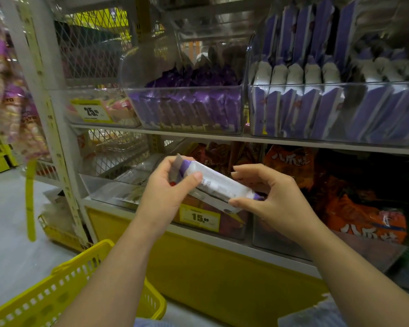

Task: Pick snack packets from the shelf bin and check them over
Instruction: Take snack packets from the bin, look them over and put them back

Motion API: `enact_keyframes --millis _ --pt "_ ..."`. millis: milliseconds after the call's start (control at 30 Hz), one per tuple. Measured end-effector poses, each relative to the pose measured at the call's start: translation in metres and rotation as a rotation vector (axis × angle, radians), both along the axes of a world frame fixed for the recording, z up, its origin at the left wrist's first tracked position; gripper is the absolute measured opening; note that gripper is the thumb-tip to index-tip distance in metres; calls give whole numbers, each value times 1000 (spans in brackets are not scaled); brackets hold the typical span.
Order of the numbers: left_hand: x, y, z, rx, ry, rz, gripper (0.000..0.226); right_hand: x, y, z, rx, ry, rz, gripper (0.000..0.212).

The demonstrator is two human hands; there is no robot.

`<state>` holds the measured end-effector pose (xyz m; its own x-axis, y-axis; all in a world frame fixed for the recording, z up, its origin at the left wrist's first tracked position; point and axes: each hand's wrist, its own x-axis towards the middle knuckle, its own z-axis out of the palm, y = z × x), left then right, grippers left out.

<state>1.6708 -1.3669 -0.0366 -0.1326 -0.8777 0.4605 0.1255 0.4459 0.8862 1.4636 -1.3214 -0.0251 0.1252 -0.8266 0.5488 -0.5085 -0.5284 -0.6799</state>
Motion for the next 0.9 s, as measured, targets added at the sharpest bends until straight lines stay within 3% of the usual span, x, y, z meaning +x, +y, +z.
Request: enact_keyframes --millis 167,367,467,533,633,700,800,900 --pt "11 -8 -1 56 183 -75 13 -5 -2 0 52 -228 66 40" --pt "10 -11 -3 117 329 -88 15 1 0 1 34 -350 96 18" --pt "8 -13 -5 109 322 -50 12 4 2 3 16 -383 85 16" --pt "3 -12 -4 84 311 12 29 5 2 3 23 -412 81 15" --pt "-9 -7 -6 74 281 143 86 7 0 1 19 -459 55 18" --pt "-17 -2 -6 93 175 230 109 12 0 -1 15 -509 44 22" --pt "-30 5 -7 91 -9 376 105 18 1 -3 11 -552 3 21" --pt "-38 7 -10 103 -63 443 91 21 1 -4 4 -577 -15 21"
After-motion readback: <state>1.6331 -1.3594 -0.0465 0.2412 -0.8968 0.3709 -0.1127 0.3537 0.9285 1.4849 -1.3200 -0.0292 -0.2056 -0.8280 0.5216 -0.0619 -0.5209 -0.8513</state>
